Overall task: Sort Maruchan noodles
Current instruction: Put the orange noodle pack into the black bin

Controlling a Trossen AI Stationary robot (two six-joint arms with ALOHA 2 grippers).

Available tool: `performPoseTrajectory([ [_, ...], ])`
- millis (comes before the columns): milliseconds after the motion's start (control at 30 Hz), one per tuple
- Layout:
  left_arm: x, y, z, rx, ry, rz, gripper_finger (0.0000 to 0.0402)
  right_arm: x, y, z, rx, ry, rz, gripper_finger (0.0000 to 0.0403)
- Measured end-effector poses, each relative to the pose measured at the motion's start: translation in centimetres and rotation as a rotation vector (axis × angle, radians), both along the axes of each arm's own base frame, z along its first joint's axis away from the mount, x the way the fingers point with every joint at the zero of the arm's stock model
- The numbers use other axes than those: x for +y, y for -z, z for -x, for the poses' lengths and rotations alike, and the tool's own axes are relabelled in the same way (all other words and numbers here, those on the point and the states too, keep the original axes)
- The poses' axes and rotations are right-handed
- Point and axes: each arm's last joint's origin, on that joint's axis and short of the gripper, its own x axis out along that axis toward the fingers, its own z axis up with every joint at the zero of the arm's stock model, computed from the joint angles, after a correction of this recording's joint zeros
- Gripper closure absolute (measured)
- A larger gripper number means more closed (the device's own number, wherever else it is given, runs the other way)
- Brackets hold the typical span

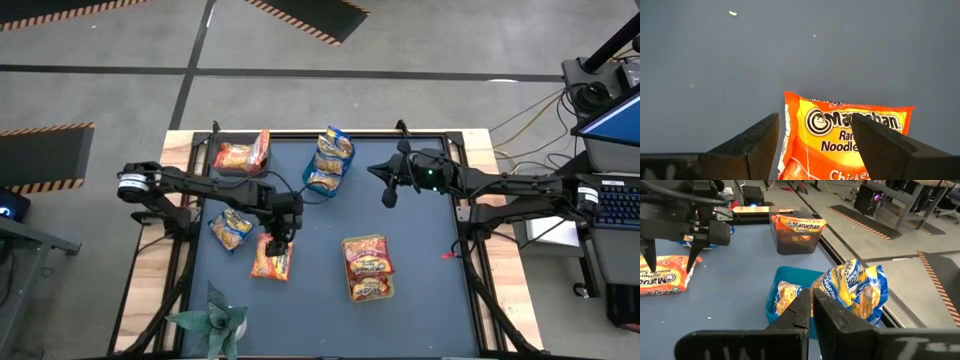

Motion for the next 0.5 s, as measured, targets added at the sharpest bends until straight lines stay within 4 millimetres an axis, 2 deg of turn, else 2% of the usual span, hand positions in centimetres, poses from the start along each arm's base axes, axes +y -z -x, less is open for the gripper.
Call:
performPoseTrajectory([
  [200, -0.1, 1.3, -0.5, 0.005, 0.017, 0.049, 0.0173, 0.0, 0.3, 0.0, 0.010, 0.000, -0.003, 0.0394],
  [500, 0.1, 3.7, 0.3, -0.062, -0.026, 0.134, 0.0189, 0.0, 0.3, 0.0, 0.008, 0.000, -0.005, 0.0394],
])
